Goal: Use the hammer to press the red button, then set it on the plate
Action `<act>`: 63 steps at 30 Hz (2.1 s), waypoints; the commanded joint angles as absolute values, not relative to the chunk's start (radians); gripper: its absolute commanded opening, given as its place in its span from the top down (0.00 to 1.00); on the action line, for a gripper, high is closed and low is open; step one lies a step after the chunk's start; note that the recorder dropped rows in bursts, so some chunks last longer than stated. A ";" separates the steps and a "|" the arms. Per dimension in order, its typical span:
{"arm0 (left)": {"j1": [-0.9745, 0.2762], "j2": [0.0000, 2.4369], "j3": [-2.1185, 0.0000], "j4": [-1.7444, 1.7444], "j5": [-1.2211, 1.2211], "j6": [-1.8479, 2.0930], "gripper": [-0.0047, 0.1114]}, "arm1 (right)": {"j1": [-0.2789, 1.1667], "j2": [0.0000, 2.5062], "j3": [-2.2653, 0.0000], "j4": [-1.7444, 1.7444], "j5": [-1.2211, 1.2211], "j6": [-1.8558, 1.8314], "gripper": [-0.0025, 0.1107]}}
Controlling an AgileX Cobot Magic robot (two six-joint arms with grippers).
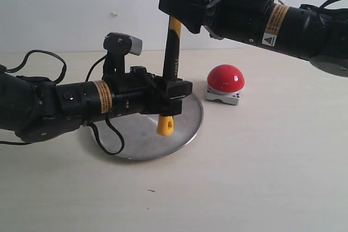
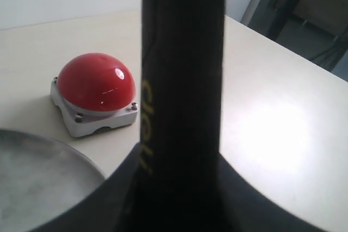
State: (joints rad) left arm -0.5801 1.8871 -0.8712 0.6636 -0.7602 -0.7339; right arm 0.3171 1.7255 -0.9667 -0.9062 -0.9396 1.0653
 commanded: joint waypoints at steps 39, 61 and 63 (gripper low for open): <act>-0.582 1.834 -0.920 0.440 -0.447 -0.508 0.96 | 0.300 1.139 -0.856 -1.057 -0.032 1.066 0.42; -0.708 1.940 -1.166 0.523 -0.135 -0.520 0.96 | 0.303 0.626 -0.367 -1.048 -0.109 1.035 0.98; -0.708 1.953 -1.174 0.523 -0.103 -0.533 0.96 | 0.303 0.595 -0.332 -1.048 -0.107 1.043 0.98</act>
State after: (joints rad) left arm -0.7095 1.9514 -1.1449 0.5368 -0.0833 -0.5121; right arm 0.3028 0.6344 -0.3765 -1.0501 -0.0983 1.0267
